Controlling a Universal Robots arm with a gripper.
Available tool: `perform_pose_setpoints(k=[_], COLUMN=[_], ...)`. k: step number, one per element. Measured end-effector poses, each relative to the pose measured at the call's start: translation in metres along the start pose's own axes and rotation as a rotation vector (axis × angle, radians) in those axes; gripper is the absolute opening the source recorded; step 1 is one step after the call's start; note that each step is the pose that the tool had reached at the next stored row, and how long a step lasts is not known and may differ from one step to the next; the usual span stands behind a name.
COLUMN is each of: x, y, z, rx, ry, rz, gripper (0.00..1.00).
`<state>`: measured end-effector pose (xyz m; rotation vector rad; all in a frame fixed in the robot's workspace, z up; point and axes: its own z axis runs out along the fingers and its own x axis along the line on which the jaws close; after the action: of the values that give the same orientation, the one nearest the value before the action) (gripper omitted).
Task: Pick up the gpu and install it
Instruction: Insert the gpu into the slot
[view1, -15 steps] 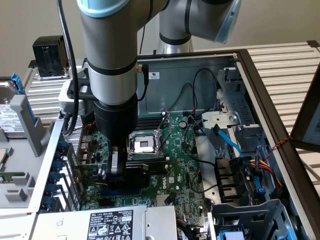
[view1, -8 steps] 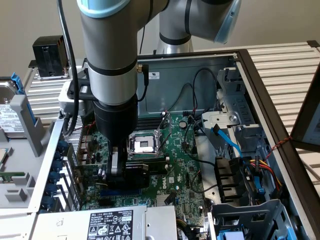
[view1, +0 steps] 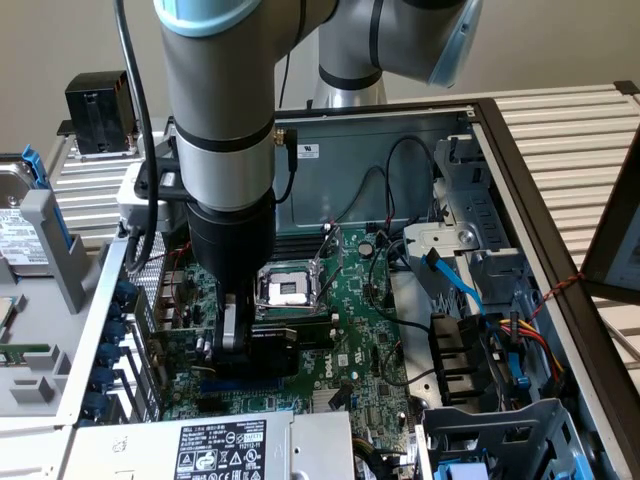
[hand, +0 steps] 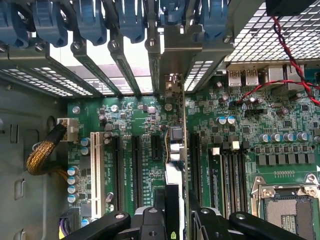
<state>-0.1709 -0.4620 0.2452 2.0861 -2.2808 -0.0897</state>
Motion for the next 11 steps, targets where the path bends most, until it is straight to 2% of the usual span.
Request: perform_pose_setpoints(k=[11], x=[0.0002], y=[0.0000], z=[0.0000], rx=[-0.0001], ry=[0.0008], rz=[-0.009], gripper=[0.27])
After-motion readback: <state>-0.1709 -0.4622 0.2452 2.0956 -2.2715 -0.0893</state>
